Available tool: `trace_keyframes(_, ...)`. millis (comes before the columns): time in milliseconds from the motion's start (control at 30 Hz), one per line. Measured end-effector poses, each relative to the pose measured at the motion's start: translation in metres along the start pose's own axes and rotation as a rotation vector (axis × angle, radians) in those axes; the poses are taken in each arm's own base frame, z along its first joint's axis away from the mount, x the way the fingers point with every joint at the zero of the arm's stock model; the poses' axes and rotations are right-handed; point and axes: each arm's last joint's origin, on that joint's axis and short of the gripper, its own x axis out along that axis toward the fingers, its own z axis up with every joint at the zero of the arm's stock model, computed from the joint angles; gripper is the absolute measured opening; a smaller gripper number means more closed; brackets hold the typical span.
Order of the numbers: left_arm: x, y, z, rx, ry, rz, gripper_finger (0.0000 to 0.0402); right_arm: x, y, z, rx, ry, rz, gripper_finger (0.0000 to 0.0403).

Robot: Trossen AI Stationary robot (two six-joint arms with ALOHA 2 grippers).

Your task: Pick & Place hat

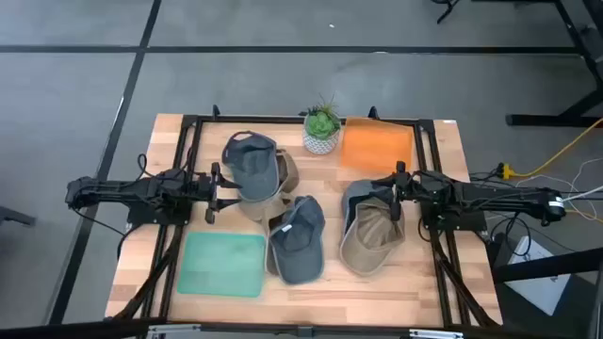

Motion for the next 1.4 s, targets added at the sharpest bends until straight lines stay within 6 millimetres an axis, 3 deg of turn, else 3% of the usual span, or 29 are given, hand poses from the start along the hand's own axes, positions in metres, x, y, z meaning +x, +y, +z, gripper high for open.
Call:
trace_keyframes(1067, 0.000, 0.000, 0.000, 0.000, -0.001, 0.000, 0.0198, 0.000, 0.000, 0.000, 0.000, -0.006, 0.001, 0.0181)
trace_keyframes(1233, 0.000, 0.000, 0.000, 0.000, -0.001, 0.000, 0.0198, -0.004, 0.002, 0.021, 0.001, -0.020, 0.005, 0.0181)
trace_keyframes(1400, 0.000, 0.000, 0.000, 0.000, -0.001, 0.000, 0.0198, -0.016, 0.007, 0.057, -0.018, 0.122, 0.009, 0.0181)
